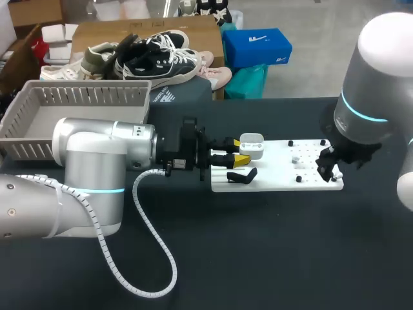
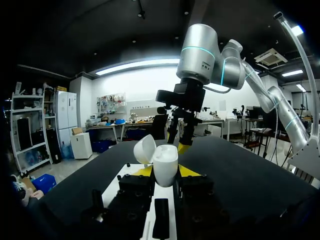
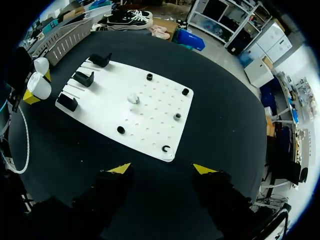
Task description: Pick up each earbud case from the left stands, insert the matching earbuds, close the lid, and place the case in the box.
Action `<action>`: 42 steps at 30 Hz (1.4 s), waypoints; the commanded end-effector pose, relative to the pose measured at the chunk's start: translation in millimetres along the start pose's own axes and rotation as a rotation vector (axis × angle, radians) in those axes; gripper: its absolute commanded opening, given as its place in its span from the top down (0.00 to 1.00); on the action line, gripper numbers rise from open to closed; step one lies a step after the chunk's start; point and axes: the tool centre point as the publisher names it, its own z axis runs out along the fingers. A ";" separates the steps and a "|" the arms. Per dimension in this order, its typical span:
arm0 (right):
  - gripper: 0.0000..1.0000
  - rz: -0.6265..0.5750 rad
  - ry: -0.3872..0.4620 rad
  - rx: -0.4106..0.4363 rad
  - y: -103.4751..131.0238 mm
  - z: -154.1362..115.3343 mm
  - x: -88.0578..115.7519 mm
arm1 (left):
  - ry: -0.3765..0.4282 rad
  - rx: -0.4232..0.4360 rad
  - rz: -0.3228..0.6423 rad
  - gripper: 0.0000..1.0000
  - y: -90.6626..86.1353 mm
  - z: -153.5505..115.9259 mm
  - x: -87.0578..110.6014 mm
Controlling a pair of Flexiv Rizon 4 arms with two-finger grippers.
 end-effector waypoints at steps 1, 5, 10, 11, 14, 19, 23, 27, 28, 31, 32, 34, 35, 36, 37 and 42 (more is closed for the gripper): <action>0.41 -0.001 0.000 -0.006 -1.1 8.6 -2.0 | -0.002 -0.003 0.001 1.00 -0.6 0.1 0.3; 0.51 -0.008 0.004 -0.011 -3.1 14.0 -2.9 | -0.002 -0.003 0.001 1.00 -0.6 0.1 0.3; 0.52 -0.009 0.009 -0.018 -5.4 19.6 -3.7 | -0.002 -0.003 0.001 1.00 -0.6 0.1 0.3; 0.52 -0.009 0.011 -0.020 -6.0 20.7 -3.4 | -0.002 -0.003 0.001 1.00 -0.6 0.1 0.3; 0.53 -0.010 0.019 -0.026 -6.6 25.0 -2.3 | -0.002 -0.003 0.001 1.00 -0.6 0.1 0.3; 0.55 -0.010 0.024 -0.032 -7.3 29.6 -1.0 | -0.002 -0.003 0.001 1.00 -0.6 0.1 0.3; 0.55 -0.008 0.026 -0.036 -9.2 33.5 -1.1 | -0.002 -0.003 0.001 1.00 -0.6 0.1 0.3; 0.56 -0.006 0.024 -0.046 -9.1 35.0 -2.1 | -0.002 -0.003 0.001 1.00 -0.6 0.1 0.3; 0.56 -0.006 0.023 -0.046 -8.8 35.3 -2.6 | -0.002 -0.003 0.001 1.00 -0.6 0.1 0.3; 0.56 -0.003 0.023 -0.052 -8.5 36.5 -3.4 | -0.002 -0.003 0.001 1.00 -0.6 0.1 0.3; 0.56 -0.003 0.025 -0.052 -8.7 37.4 -3.5 | -0.002 -0.003 0.001 1.00 -0.6 0.1 0.3; 0.57 -0.001 0.027 -0.055 -9.2 38.5 -3.5 | -0.002 -0.003 0.001 1.00 -0.6 0.1 0.3; 0.57 0.000 0.028 -0.055 -9.3 38.8 -3.4 | -0.002 -0.003 0.001 1.00 -0.6 0.1 0.3; 0.57 0.000 0.028 -0.055 -9.4 39.1 -3.4 | -0.002 -0.003 0.001 1.00 -0.6 0.1 0.3; 0.58 0.001 0.029 -0.056 -9.4 39.2 -3.4 | -0.002 -0.003 0.001 1.00 -0.6 0.1 0.3; 0.59 -0.003 0.030 -0.056 -8.5 41.4 -4.9 | -0.002 -0.003 0.001 1.00 -0.6 0.1 0.3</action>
